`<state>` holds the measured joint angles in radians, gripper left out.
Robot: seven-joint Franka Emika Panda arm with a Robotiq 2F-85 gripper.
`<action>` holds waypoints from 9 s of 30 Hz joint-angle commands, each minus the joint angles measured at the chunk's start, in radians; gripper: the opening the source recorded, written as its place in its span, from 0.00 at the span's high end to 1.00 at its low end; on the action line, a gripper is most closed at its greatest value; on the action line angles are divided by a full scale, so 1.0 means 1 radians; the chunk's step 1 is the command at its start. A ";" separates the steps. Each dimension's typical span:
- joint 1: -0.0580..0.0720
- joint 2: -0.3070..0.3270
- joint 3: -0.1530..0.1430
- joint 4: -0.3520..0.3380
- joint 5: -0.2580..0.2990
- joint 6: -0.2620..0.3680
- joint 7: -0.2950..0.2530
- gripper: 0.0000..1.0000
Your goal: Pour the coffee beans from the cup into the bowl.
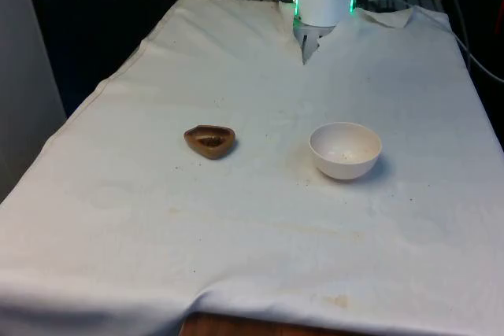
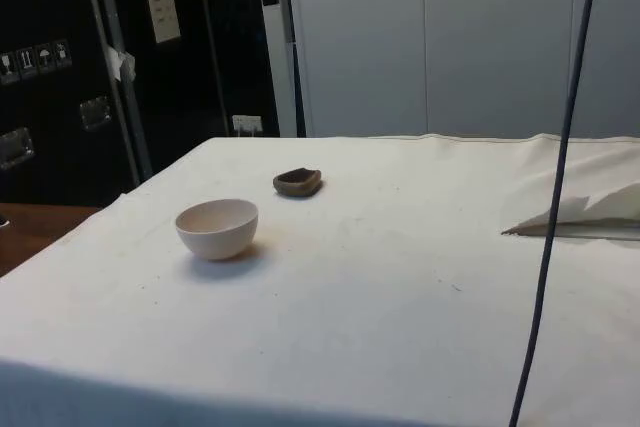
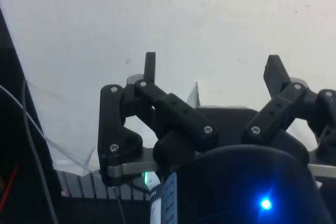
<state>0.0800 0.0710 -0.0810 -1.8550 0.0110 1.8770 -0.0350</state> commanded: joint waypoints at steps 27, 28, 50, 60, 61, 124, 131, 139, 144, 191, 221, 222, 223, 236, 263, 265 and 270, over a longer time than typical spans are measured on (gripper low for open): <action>0.000 0.104 -0.001 0.026 -0.023 0.121 0.022 0.00; -0.001 0.109 -0.001 0.027 -0.022 0.125 0.023 0.00; -0.004 0.195 -0.003 0.022 -0.050 0.231 0.066 0.00; -0.006 0.211 -0.003 -0.014 -0.093 0.291 0.092 0.00; -0.007 0.212 -0.003 -0.016 -0.096 0.297 0.092 0.00; -0.051 0.380 -0.075 -0.114 -0.106 0.572 0.037 0.00; -0.051 0.395 -0.075 -0.109 -0.104 0.587 0.039 0.00; -0.054 0.415 -0.080 -0.111 -0.101 0.624 0.034 0.00; -0.053 0.423 -0.085 -0.111 -0.098 0.631 0.034 0.00; -0.049 0.496 -0.140 -0.134 -0.105 0.761 0.048 0.00; -0.046 0.556 -0.151 -0.086 -0.104 0.766 0.113 0.00; -0.047 0.556 -0.151 -0.086 -0.104 0.767 0.113 0.00; -0.053 0.553 -0.143 -0.086 -0.098 0.757 0.104 0.00; -0.039 0.561 -0.146 -0.086 -0.104 0.764 0.121 0.00; -0.032 0.559 -0.155 -0.098 -0.108 0.777 0.134 0.54; -0.032 0.559 -0.155 -0.098 -0.108 0.778 0.134 0.64; -0.031 0.559 -0.157 -0.099 -0.108 0.779 0.135 0.86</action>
<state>0.0400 0.6250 -0.2280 -1.9470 -0.0880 2.6360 0.0870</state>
